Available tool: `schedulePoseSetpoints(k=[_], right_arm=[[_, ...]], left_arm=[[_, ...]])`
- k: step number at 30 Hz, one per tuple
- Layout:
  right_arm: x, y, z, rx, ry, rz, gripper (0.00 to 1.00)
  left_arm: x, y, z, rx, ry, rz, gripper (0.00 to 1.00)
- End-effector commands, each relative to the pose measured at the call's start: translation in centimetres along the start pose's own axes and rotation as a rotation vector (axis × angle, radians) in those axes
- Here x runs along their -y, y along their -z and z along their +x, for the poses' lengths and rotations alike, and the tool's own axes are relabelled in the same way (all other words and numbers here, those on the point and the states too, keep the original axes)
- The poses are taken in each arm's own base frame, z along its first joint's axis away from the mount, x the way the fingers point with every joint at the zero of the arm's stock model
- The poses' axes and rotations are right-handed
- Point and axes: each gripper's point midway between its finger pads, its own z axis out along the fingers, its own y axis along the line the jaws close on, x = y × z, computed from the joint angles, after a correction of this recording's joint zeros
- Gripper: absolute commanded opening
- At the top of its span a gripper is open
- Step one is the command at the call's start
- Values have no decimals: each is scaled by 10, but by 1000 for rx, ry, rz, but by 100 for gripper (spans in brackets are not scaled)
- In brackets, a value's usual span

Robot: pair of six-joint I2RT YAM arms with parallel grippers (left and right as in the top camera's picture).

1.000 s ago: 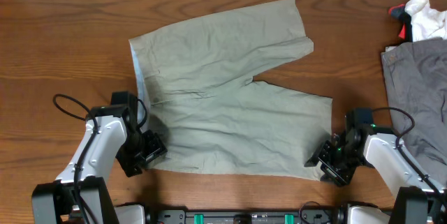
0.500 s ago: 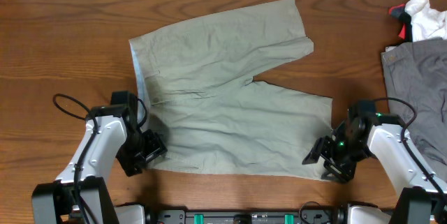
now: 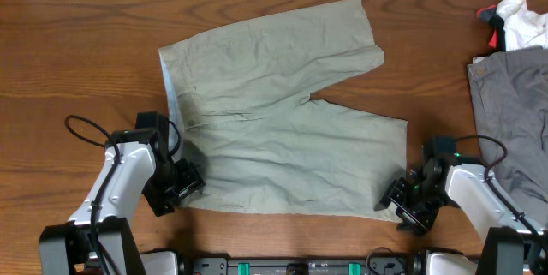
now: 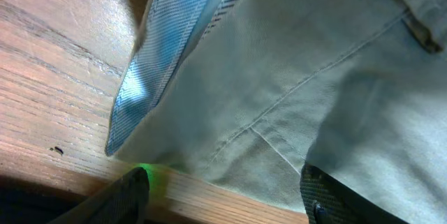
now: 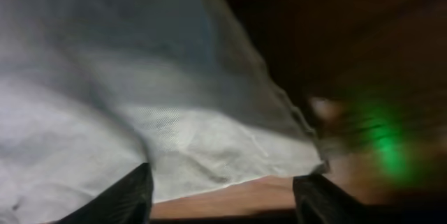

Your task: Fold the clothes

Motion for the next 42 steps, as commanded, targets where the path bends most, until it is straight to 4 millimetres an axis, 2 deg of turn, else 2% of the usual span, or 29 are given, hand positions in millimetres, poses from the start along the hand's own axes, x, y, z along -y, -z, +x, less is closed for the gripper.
schedulePoseSetpoints(k=[1, 8, 14, 20, 26, 35, 42], right_arm=[[2, -3, -13, 56, -34, -3, 50], [-8, 4, -25, 100, 30, -25, 13], [-14, 17, -25, 96, 109, -19, 2], [-21, 25, -30, 116, 172, -31, 1], [-31, 31, -35, 135, 224, -60, 1], [-33, 33, -38, 151, 233, -69, 1], [-34, 33, -39, 154, 233, -70, 1]], left_arm=[[2, 4, -4, 13, -5, 6, 72], [2, 4, -4, 13, -4, 6, 72], [2, 4, -4, 13, -4, 6, 72], [15, 6, 9, -55, -1, 84, 72], [10, 7, 22, -110, -7, 66, 72], [6, 3, 21, -100, 28, 50, 72], [16, -7, -1, -9, 132, 102, 71]])
